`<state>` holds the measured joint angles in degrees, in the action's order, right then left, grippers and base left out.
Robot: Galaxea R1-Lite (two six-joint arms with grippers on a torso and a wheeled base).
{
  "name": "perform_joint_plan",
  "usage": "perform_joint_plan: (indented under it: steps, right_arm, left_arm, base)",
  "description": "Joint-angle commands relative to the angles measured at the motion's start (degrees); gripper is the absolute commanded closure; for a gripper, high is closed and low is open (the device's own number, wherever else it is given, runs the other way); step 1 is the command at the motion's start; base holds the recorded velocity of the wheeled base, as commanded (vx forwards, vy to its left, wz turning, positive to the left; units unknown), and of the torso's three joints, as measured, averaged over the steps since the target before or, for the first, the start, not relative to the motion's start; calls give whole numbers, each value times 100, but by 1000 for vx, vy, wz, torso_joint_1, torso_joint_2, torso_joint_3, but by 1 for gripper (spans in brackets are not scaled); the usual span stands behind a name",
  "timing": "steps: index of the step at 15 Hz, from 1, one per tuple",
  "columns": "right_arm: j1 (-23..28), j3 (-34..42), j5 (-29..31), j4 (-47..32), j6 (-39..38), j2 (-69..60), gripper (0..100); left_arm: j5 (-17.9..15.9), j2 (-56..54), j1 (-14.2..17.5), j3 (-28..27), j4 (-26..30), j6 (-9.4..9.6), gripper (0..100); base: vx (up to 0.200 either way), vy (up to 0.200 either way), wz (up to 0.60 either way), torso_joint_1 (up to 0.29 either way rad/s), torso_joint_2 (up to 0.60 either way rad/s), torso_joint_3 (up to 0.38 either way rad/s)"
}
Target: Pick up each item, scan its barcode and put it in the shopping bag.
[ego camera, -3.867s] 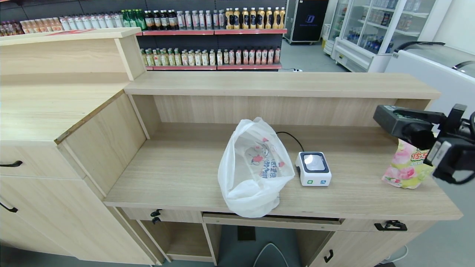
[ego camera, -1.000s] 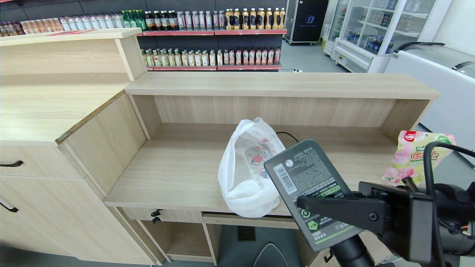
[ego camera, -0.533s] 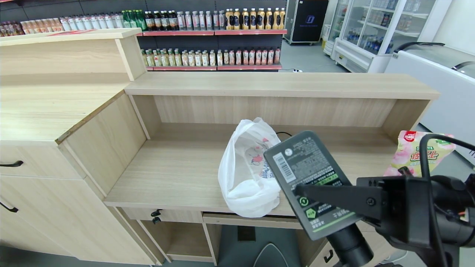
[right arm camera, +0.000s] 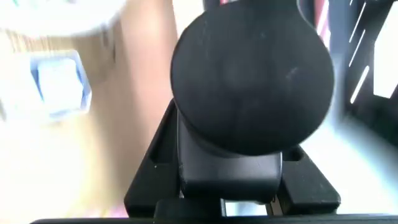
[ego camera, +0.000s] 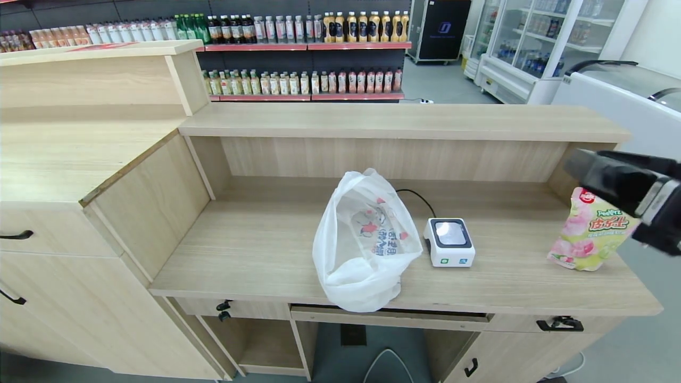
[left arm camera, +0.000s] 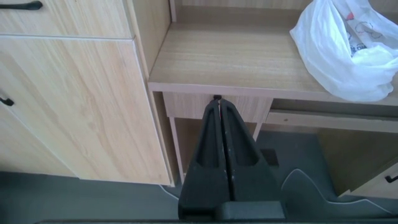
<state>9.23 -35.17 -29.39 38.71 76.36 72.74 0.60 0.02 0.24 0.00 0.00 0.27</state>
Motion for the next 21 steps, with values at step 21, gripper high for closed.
perform_joint_plan:
  steps: [21]
  right_arm:
    - [413,-1598,12,-1225,-8875,2324,100]
  left_arm:
    - [2,-2,2,0,0,0,100]
  base:
    - [0,0,114,0,0,0]
